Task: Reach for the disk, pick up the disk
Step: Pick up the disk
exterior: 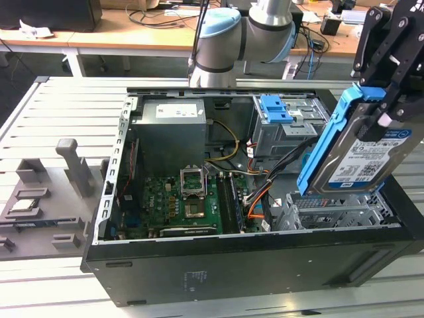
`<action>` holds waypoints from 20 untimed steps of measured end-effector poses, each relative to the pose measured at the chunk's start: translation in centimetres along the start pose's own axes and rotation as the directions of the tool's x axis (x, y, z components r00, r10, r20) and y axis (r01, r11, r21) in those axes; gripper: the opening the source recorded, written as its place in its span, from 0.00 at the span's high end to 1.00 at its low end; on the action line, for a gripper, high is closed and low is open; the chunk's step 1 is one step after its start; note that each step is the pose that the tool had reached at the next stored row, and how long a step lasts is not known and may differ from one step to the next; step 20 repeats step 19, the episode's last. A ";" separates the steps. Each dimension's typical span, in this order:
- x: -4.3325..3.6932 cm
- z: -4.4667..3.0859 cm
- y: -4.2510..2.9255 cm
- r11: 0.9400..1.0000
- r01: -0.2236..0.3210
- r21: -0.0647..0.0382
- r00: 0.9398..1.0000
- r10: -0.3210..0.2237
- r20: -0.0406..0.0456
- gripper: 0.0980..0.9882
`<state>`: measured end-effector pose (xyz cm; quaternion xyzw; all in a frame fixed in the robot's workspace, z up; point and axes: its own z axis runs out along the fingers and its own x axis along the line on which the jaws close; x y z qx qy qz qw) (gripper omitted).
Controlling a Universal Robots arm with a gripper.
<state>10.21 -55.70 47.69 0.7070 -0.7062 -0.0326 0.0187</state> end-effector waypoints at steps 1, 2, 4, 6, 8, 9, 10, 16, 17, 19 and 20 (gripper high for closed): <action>-0.04 0.37 -0.04 1.000 0.000 0.000 1.000 0.000 0.000 0.70; -0.08 0.64 -0.12 1.000 0.000 0.000 1.000 0.000 0.000 0.70; -0.19 1.09 -0.35 1.000 0.000 0.000 1.000 0.000 0.000 0.70; -0.32 1.65 -0.52 1.000 0.000 0.000 1.000 0.000 0.000 0.70; -0.36 1.95 -0.62 1.000 0.000 0.000 1.000 0.000 0.000 0.70; -0.39 2.07 -0.70 1.000 0.000 0.000 1.000 0.000 0.000 0.70; -0.42 2.13 -0.78 1.000 0.000 0.000 1.000 0.000 0.000 0.70; -0.49 2.25 -0.94 1.000 0.000 0.000 1.000 0.000 0.000 0.70; -0.49 2.25 -0.94 1.000 0.000 0.000 1.000 0.000 0.000 0.70; -0.49 2.26 -0.94 1.000 0.000 0.000 1.000 0.000 0.000 0.70; -0.49 2.26 -0.94 1.000 0.000 0.000 1.000 0.000 0.000 0.70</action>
